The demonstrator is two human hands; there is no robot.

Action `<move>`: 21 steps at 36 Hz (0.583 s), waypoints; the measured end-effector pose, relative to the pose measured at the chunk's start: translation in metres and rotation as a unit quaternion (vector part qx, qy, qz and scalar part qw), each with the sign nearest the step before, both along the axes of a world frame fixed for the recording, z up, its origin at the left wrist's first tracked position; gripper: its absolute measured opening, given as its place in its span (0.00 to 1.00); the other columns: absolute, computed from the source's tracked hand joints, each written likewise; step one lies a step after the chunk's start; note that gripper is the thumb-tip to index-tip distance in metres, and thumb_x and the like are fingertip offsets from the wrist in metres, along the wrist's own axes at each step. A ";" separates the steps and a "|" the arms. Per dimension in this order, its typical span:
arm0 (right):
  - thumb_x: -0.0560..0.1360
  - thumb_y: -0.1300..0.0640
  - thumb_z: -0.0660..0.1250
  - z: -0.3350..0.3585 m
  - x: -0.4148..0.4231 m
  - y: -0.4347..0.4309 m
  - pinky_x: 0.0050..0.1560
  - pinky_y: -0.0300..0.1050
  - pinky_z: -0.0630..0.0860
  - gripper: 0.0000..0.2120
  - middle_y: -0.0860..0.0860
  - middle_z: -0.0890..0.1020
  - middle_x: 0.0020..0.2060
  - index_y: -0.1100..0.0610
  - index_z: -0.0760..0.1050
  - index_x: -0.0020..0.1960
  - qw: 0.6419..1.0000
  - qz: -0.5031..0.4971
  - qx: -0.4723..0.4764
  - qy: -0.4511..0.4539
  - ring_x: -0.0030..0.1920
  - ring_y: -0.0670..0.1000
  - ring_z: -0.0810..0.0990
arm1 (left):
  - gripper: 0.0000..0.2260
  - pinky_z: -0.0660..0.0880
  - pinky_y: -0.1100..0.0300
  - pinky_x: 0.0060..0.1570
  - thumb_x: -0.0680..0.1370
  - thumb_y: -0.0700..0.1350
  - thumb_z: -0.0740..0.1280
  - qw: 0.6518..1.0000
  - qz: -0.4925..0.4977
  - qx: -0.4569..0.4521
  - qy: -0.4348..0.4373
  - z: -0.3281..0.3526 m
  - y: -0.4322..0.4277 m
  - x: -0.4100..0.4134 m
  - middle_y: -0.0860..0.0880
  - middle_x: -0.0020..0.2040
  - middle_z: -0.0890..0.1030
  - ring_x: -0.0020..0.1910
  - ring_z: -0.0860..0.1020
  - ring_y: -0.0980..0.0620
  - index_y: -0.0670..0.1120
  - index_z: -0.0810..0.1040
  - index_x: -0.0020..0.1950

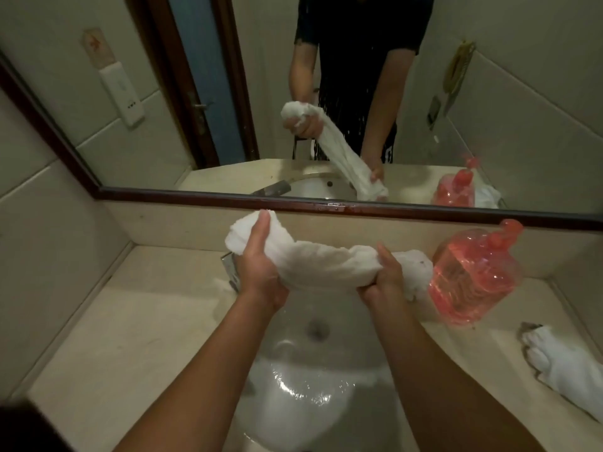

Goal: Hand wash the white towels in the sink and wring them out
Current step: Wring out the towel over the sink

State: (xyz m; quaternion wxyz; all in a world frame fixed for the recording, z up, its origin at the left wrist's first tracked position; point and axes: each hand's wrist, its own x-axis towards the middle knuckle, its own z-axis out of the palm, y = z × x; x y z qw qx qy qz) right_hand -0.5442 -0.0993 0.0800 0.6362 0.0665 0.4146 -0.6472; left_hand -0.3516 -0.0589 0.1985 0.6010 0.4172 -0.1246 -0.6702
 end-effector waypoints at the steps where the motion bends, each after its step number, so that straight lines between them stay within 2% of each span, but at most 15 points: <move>1: 0.80 0.46 0.70 -0.001 -0.005 -0.001 0.51 0.56 0.82 0.27 0.64 0.84 0.62 0.65 0.75 0.70 1.000 0.004 -0.016 0.000 0.55 0.64 0.85 | 0.29 0.79 0.39 0.66 0.64 0.59 0.80 1.000 0.001 -0.004 0.012 -0.001 -0.001 0.003 0.43 0.49 0.84 0.51 0.84 0.42 0.47 0.82 0.59; 3: 0.79 0.49 0.71 0.002 -0.011 0.000 0.46 0.53 0.84 0.21 0.62 0.87 0.52 0.64 0.76 0.63 0.999 0.010 -0.033 0.033 0.47 0.61 0.87 | 0.28 0.80 0.44 0.59 0.65 0.60 0.79 1.000 -0.005 -0.010 0.013 -0.004 -0.003 0.008 0.45 0.45 0.83 0.45 0.83 0.45 0.44 0.82 0.57; 4: 0.79 0.51 0.72 0.003 -0.014 0.001 0.44 0.50 0.84 0.18 0.59 0.87 0.48 0.62 0.77 0.61 0.997 0.016 -0.038 0.066 0.44 0.58 0.87 | 0.30 0.81 0.46 0.55 0.65 0.60 0.80 1.000 -0.010 -0.016 -0.010 -0.008 -0.005 0.010 0.45 0.45 0.84 0.44 0.83 0.46 0.43 0.82 0.60; 6: 0.78 0.50 0.74 0.004 -0.019 0.002 0.49 0.51 0.83 0.17 0.55 0.85 0.50 0.57 0.78 0.62 0.991 0.029 -0.038 0.124 0.47 0.56 0.86 | 0.39 0.83 0.45 0.53 0.63 0.62 0.80 0.997 -0.010 -0.037 -0.064 -0.013 -0.008 0.011 0.42 0.51 0.85 0.46 0.85 0.44 0.42 0.80 0.67; 7: 0.74 0.49 0.78 0.007 -0.021 0.003 0.52 0.53 0.83 0.19 0.55 0.84 0.50 0.56 0.79 0.60 0.990 0.025 -0.054 0.131 0.48 0.56 0.86 | 0.40 0.84 0.43 0.53 0.63 0.61 0.80 0.994 -0.004 -0.055 -0.093 -0.014 -0.009 0.011 0.40 0.55 0.85 0.49 0.87 0.42 0.42 0.78 0.69; 8: 0.68 0.49 0.81 0.012 -0.023 0.004 0.52 0.53 0.83 0.22 0.54 0.83 0.48 0.56 0.79 0.56 0.988 0.020 -0.078 0.135 0.48 0.56 0.85 | 0.38 0.84 0.43 0.53 0.64 0.59 0.80 0.988 0.002 -0.075 -0.133 -0.014 -0.011 0.009 0.39 0.57 0.85 0.52 0.87 0.40 0.42 0.78 0.69; 10: 0.59 0.51 0.83 0.027 -0.025 0.006 0.46 0.50 0.83 0.28 0.54 0.80 0.43 0.56 0.76 0.55 0.979 0.015 -0.118 0.168 0.44 0.54 0.84 | 0.30 0.85 0.54 0.45 0.68 0.57 0.81 0.965 0.011 -0.097 -0.245 -0.016 -0.017 0.005 0.42 0.54 0.86 0.53 0.86 0.42 0.43 0.80 0.63; 11: 0.60 0.54 0.81 0.036 -0.025 0.009 0.44 0.49 0.82 0.28 0.54 0.80 0.42 0.56 0.76 0.57 0.971 0.027 -0.137 0.194 0.43 0.54 0.83 | 0.28 0.83 0.60 0.41 0.68 0.56 0.82 0.953 0.011 -0.101 -0.284 -0.015 -0.018 0.000 0.44 0.53 0.85 0.51 0.85 0.45 0.44 0.80 0.61; 13: 0.62 0.59 0.78 0.053 -0.023 0.012 0.44 0.50 0.80 0.25 0.55 0.80 0.41 0.58 0.77 0.58 0.952 0.056 -0.175 0.243 0.41 0.55 0.82 | 0.29 0.83 0.60 0.40 0.68 0.53 0.83 0.950 -0.021 -0.109 -0.292 -0.015 -0.022 -0.012 0.46 0.54 0.84 0.53 0.85 0.44 0.43 0.79 0.63; 15: 0.62 0.57 0.77 0.071 -0.018 0.014 0.49 0.55 0.80 0.26 0.57 0.82 0.45 0.61 0.79 0.59 0.930 0.082 -0.213 0.288 0.45 0.57 0.82 | 0.26 0.84 0.60 0.45 0.73 0.46 0.81 0.923 -0.079 -0.177 -0.331 -0.013 -0.027 -0.025 0.50 0.61 0.83 0.58 0.84 0.46 0.47 0.78 0.69; 17: 0.66 0.48 0.76 0.091 -0.011 0.019 0.62 0.63 0.78 0.25 0.59 0.84 0.55 0.57 0.82 0.61 0.897 0.116 -0.241 0.352 0.56 0.60 0.83 | 0.40 0.82 0.63 0.53 0.74 0.46 0.80 0.865 -0.170 -0.280 -0.380 -0.014 -0.034 -0.036 0.59 0.71 0.73 0.63 0.81 0.61 0.52 0.65 0.82; 18: 0.70 0.42 0.72 0.101 -0.007 0.022 0.68 0.65 0.76 0.25 0.58 0.83 0.62 0.51 0.81 0.64 0.876 0.139 -0.248 0.389 0.62 0.60 0.82 | 0.47 0.81 0.64 0.55 0.73 0.48 0.81 0.847 -0.214 -0.304 -0.381 -0.013 -0.037 -0.042 0.62 0.72 0.70 0.63 0.78 0.67 0.53 0.58 0.85; 19: 0.74 0.36 0.67 0.110 -0.004 0.025 0.71 0.63 0.76 0.28 0.59 0.80 0.68 0.47 0.78 0.69 0.860 0.159 -0.251 0.414 0.67 0.60 0.81 | 0.50 0.81 0.63 0.57 0.71 0.50 0.82 0.839 -0.246 -0.312 -0.372 -0.010 -0.039 -0.048 0.62 0.72 0.71 0.64 0.78 0.68 0.54 0.56 0.86; 21: 0.78 0.29 0.52 0.121 -0.003 0.025 0.73 0.60 0.75 0.39 0.60 0.70 0.79 0.47 0.61 0.84 0.866 0.189 -0.250 0.390 0.74 0.59 0.76 | 0.45 0.82 0.55 0.60 0.67 0.55 0.81 0.844 -0.270 -0.302 -0.352 -0.007 -0.040 -0.057 0.52 0.71 0.78 0.67 0.80 0.56 0.52 0.68 0.81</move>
